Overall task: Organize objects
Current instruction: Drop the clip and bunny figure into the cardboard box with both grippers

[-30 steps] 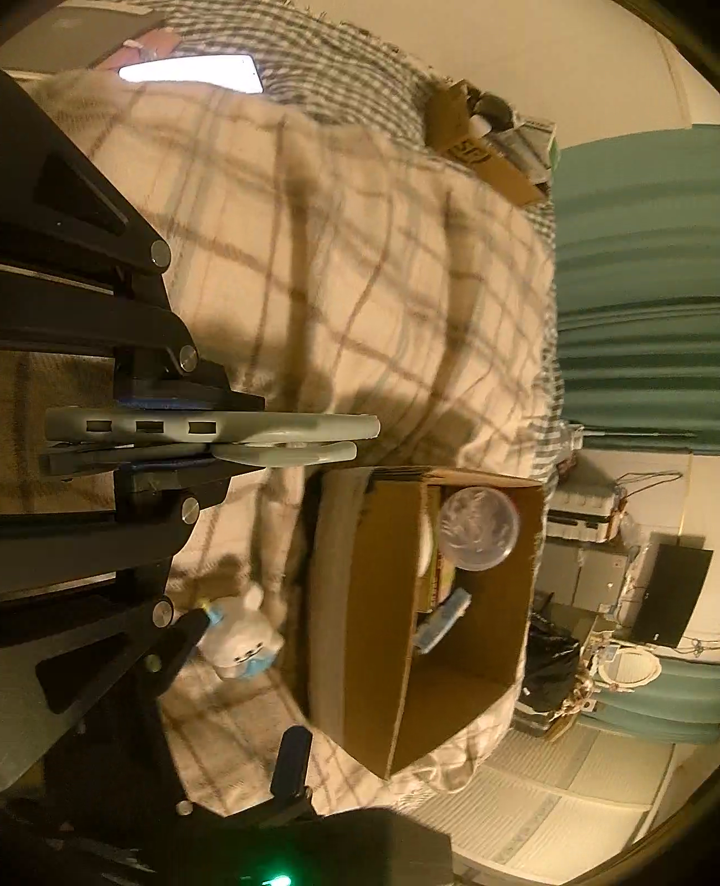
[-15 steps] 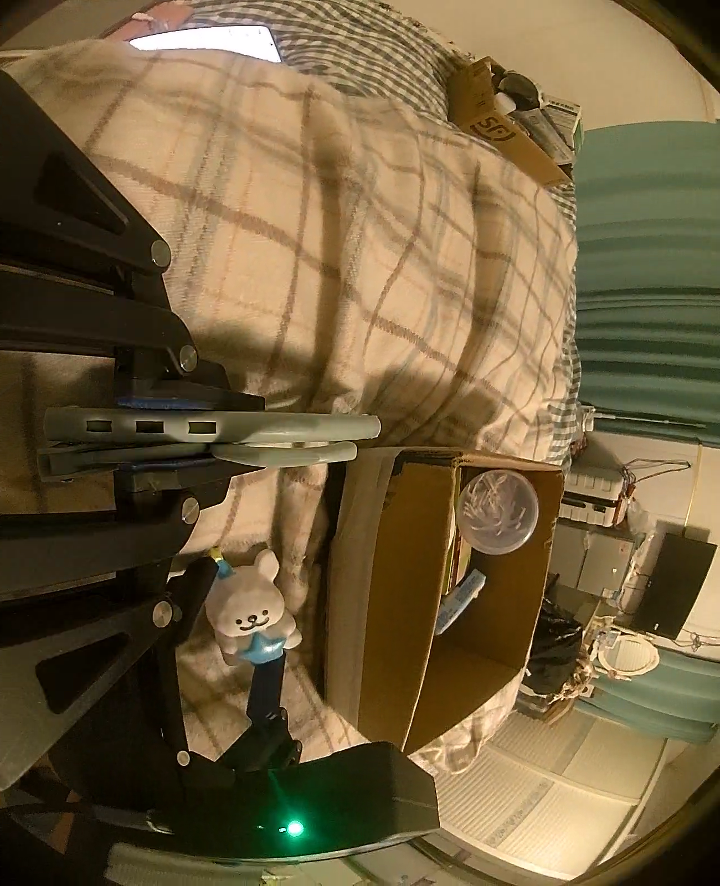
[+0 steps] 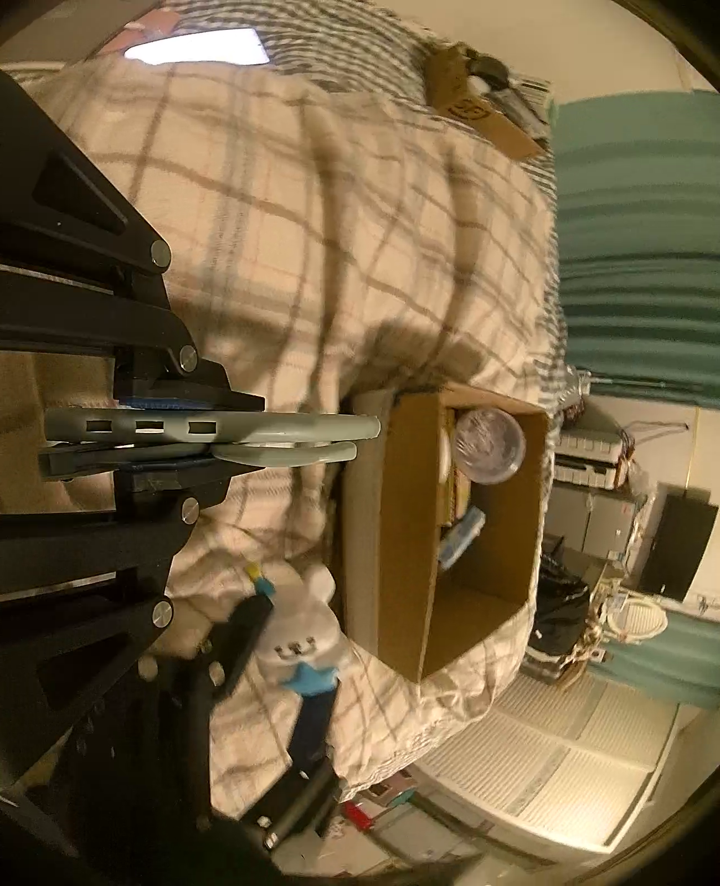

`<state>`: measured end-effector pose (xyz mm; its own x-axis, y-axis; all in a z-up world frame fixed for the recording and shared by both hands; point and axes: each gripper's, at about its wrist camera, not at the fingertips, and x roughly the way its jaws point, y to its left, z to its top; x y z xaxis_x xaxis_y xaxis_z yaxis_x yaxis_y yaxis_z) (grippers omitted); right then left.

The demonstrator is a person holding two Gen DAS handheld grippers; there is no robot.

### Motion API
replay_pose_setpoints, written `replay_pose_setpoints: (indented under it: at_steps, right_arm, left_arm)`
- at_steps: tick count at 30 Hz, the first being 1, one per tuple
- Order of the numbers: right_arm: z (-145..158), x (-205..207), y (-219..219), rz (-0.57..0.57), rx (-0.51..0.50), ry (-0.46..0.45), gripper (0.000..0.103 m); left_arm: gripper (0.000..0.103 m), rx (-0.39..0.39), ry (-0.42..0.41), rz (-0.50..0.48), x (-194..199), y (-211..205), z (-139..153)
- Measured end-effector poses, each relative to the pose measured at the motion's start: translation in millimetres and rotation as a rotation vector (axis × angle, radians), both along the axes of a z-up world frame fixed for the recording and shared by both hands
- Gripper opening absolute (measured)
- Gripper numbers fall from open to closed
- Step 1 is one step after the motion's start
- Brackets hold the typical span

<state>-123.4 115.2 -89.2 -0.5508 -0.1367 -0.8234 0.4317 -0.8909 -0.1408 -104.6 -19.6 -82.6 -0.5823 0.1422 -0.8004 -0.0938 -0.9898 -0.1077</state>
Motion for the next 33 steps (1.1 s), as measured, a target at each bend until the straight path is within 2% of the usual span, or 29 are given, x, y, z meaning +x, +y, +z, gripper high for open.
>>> replay_pose_setpoints:
  at_steps: [6, 11, 17, 22, 25, 28, 33]
  right_arm:
    - [54, -8, 12, -0.033, 0.008, 0.116, 0.062]
    - [103, -36, 25, -0.056, 0.009, 0.213, 0.062]
    - [127, -85, 35, -0.085, -0.011, 0.245, 0.062]
    - [117, -130, 37, -0.092, -0.005, 0.246, 0.062]
    - [99, -156, 39, -0.093, -0.011, 0.218, 0.062]
    - [75, -179, 41, -0.099, -0.013, 0.182, 0.062]
    - [38, -202, 47, -0.108, -0.026, 0.132, 0.062]
  left_arm:
    - [0.012, 0.002, 0.038, -0.04, -20, 10, 39]
    - [0.012, 0.02, 0.103, -0.068, -53, 23, 74]
    - [0.012, 0.03, 0.134, -0.073, -104, 34, 90]
    - [0.012, 0.024, 0.127, -0.095, -146, 47, 75]
    - [0.012, 0.006, 0.117, -0.108, -170, 57, 56]
    - [0.012, -0.001, 0.07, -0.103, -192, 61, 34]
    - [0.012, -0.029, 0.037, -0.103, -210, 64, 6]
